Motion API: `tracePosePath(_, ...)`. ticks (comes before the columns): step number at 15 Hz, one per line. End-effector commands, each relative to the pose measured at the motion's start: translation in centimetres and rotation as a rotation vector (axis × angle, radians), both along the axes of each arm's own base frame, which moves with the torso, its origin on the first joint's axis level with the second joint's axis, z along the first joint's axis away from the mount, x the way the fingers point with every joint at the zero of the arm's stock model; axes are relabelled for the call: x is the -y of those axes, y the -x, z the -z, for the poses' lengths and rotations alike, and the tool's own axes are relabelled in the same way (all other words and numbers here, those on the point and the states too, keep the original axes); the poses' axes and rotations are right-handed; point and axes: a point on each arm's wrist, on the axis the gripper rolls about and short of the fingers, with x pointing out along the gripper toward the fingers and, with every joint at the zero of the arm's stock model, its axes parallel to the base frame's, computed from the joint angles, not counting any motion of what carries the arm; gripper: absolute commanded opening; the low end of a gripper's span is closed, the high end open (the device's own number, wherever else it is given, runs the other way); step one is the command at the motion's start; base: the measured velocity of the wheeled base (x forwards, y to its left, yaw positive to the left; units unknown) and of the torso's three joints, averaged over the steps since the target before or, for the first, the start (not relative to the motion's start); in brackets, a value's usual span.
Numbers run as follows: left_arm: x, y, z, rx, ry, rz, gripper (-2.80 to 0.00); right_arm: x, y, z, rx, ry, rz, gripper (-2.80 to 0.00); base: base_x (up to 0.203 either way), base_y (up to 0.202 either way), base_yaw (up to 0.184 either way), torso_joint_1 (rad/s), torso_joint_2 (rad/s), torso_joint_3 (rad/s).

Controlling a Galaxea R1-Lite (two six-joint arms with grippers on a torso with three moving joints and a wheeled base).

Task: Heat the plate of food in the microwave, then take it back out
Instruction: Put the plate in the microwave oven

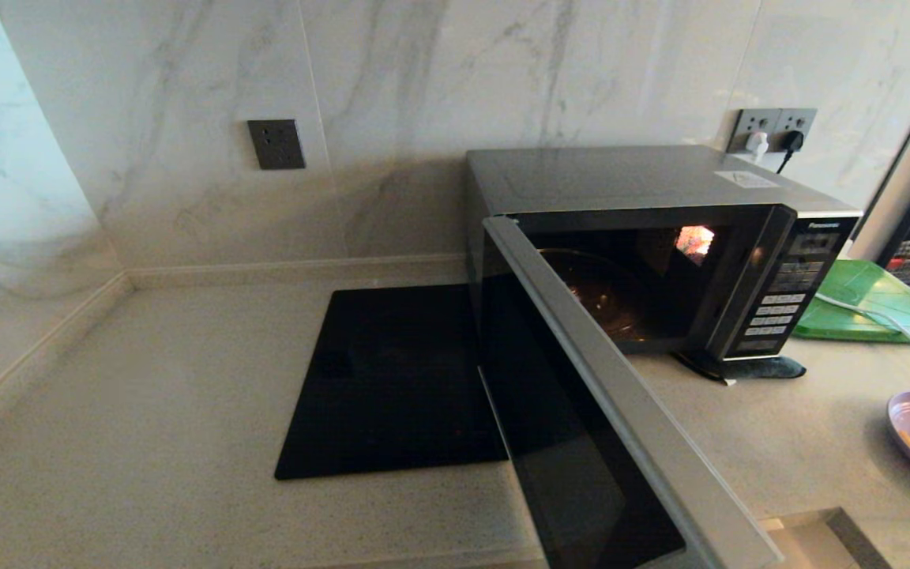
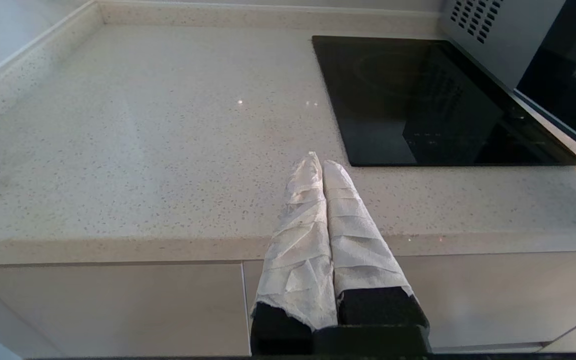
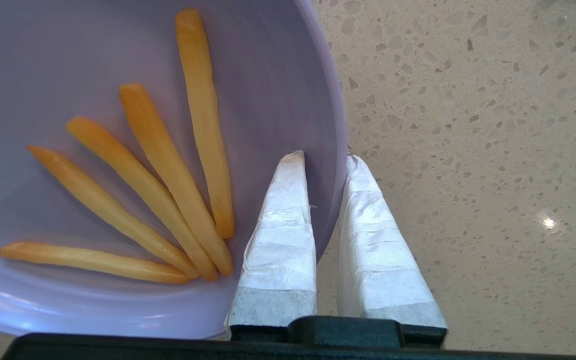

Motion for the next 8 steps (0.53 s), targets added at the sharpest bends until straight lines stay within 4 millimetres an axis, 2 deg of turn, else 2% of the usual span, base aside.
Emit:
tracePosePath(1, 0.0, 0.0, 0.0, 0.001, 0.000, -0.001, -2.80, 0.0, 0.0, 0.3, -0.008, -0.009, 0.003, -2.80, 0.000, 0.000, 0.000, 0.000, 0.00, 0.000)
tracePosePath(4, 0.0, 0.0, 0.0, 0.001, 0.000, -0.001, -2.80, -0.1, 0.1, -0.4, 0.003, 0.003, 0.003, -2.80, 0.000, 0.000, 0.000, 0.000, 0.00, 0.000)
tracePosePath(8, 0.0, 0.0, 0.0, 0.001, 0.000, -0.001, -2.80, -0.6, 0.6, -2.7, 0.038, 0.044, 0.004, -2.80, 0.000, 0.000, 0.000, 0.000, 0.00, 0.000)
